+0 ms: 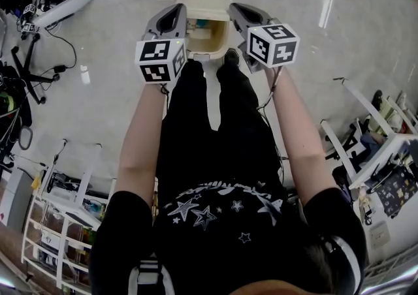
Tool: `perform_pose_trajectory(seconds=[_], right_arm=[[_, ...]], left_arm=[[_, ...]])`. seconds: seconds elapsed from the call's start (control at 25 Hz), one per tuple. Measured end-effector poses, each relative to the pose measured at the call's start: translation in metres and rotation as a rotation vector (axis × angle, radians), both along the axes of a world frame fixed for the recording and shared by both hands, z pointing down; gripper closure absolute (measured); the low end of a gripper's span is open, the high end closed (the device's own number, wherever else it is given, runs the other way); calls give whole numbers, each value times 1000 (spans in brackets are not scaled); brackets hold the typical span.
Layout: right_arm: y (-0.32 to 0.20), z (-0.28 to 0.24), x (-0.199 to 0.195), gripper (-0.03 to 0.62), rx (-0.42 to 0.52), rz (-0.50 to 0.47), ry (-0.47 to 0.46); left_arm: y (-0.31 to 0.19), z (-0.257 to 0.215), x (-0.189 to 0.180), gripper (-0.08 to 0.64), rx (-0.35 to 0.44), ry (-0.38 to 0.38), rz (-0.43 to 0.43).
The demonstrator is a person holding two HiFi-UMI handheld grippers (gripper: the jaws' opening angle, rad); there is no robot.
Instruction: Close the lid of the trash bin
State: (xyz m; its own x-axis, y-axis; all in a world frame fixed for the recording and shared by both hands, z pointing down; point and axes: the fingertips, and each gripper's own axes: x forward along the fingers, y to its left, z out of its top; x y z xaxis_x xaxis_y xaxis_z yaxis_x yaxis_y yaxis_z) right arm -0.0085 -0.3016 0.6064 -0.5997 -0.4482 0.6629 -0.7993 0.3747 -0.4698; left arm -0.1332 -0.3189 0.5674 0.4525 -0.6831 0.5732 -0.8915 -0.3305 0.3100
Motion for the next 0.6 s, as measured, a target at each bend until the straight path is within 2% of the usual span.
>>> perform_pose_trajectory(seconds=[0.12, 0.28, 0.6], right_arm=[[24, 11, -7, 597, -20, -70, 27], [53, 27, -12, 597, -58, -117, 14], [98, 48, -12, 597, -100, -206, -8]], left_arm=[[16, 1, 6, 549, -10, -13, 6], [40, 10, 12, 549, -26, -45, 8], [92, 35, 10, 549, -60, -96, -91]])
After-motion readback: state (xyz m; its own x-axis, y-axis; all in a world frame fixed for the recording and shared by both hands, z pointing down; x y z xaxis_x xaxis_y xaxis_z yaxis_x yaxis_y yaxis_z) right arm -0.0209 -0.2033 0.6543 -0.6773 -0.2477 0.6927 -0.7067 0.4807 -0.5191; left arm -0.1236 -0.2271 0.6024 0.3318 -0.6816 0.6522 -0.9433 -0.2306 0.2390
